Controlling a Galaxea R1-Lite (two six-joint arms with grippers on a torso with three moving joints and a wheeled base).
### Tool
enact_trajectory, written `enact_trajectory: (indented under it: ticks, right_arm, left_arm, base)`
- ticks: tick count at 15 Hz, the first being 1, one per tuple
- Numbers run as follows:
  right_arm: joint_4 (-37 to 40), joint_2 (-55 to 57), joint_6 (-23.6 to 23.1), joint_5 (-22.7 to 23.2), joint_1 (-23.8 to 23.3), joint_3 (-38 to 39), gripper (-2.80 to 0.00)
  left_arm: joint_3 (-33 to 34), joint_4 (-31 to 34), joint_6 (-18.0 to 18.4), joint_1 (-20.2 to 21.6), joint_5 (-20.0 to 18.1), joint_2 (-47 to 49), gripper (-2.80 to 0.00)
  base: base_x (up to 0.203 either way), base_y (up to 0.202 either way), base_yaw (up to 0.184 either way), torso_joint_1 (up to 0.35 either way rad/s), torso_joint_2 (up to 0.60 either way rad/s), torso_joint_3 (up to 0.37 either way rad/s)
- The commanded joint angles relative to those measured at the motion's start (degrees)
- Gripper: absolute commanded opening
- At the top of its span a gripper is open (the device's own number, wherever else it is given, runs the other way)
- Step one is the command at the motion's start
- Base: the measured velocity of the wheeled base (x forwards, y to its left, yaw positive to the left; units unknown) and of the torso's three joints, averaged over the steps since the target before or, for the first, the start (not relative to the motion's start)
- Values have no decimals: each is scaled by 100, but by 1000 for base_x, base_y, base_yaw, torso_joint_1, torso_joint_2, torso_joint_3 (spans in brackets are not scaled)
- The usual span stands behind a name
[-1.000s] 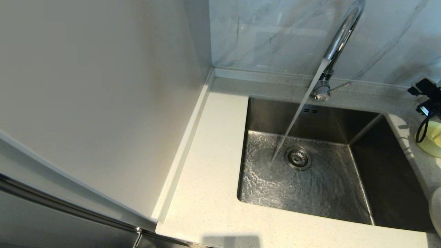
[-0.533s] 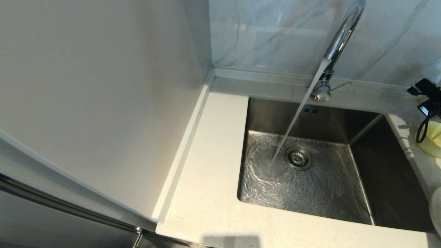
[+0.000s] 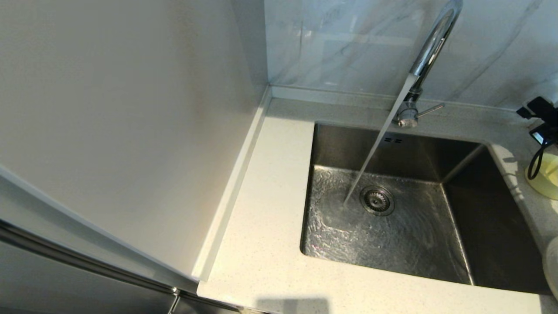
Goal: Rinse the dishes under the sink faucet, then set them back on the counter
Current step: Pick up the chopsticks
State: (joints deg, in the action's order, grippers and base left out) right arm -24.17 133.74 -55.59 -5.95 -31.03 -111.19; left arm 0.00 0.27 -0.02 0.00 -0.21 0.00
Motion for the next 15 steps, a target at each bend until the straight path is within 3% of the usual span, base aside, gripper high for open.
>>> enact_trajectory:
  ticks: [1, 7, 9, 11, 14, 15]
  right_arm:
    - [-26, -119, -31, -3, 10, 23, -280]
    - [-21, -777, 46, 75, 206, 458, -280]
    - [393, -1209, 183, 124, 230, 805, -280]
    - [2176, -1712, 415, 136, 231, 860, -280]
    - [5854, -2419, 827, 212, 151, 196, -280]
    - [6654, -2750, 923, 275, 73, 78, -280]
  left_arm:
    - [0, 0, 2, 0, 0, 0, -280]
    - [0, 0, 2, 0, -1, 0, -280]
    - [0, 0, 2, 0, 2, 0, -280]
    - [0, 0, 2, 0, 3, 0, -280]
    - [0, 0, 2, 0, 3, 0, -280]
    - [0, 0, 2, 0, 3, 0, -280]
  base:
    - [0, 0, 0, 0, 0, 0]
    - [0, 0, 0, 0, 0, 0]
    - [0, 0, 0, 0, 0, 0]
    - [0, 0, 0, 0, 0, 0]
    - [0, 0, 0, 0, 0, 0]
    - [0, 0, 0, 0, 0, 0]
